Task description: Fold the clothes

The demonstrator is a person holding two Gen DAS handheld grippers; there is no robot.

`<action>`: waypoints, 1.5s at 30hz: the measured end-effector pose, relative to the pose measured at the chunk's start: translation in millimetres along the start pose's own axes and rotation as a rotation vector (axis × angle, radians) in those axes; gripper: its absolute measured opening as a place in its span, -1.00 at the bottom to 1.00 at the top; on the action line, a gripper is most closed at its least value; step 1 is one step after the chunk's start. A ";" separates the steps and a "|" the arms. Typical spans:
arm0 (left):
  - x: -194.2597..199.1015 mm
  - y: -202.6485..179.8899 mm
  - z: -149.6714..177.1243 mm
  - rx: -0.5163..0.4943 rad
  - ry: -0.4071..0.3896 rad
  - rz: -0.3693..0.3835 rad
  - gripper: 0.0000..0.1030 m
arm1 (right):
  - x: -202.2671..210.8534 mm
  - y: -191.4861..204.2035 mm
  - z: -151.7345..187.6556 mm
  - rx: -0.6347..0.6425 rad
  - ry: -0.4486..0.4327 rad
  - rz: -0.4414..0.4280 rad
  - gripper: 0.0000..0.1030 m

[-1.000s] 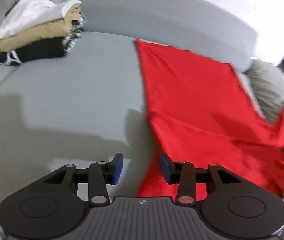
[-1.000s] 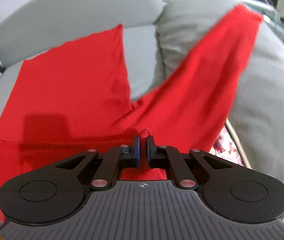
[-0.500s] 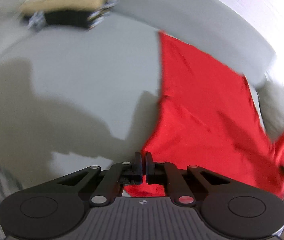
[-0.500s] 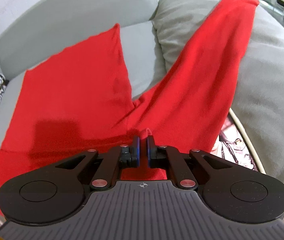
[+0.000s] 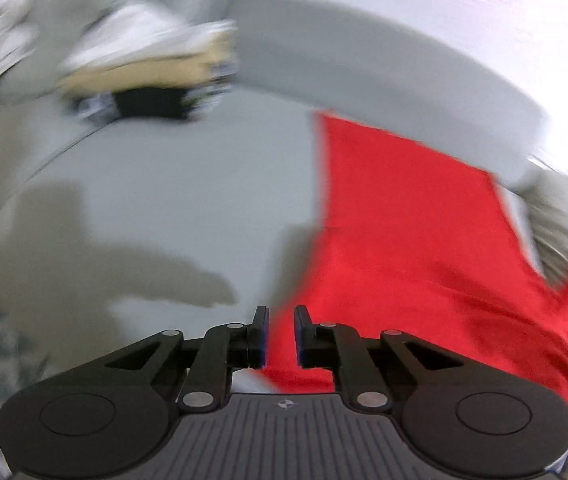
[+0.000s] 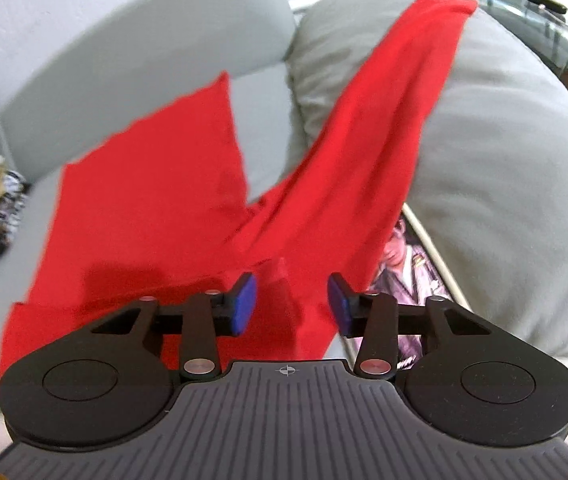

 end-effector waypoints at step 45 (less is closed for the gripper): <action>-52.5 -231.4 39.4 -0.140 0.275 0.285 -0.14 | -96.1 -332.8 -209.1 -0.724 -0.354 0.121 -0.17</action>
Point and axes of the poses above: each gripper's, at about its wrist camera, not at the fingertips, and x roughly against the way its jaws point, y to its left, z to its underside, the point moved 8 cm from there along -x, roughly the way its jaws point, and after that the axes turned 12 degrees about x, right-handed, at the moved point
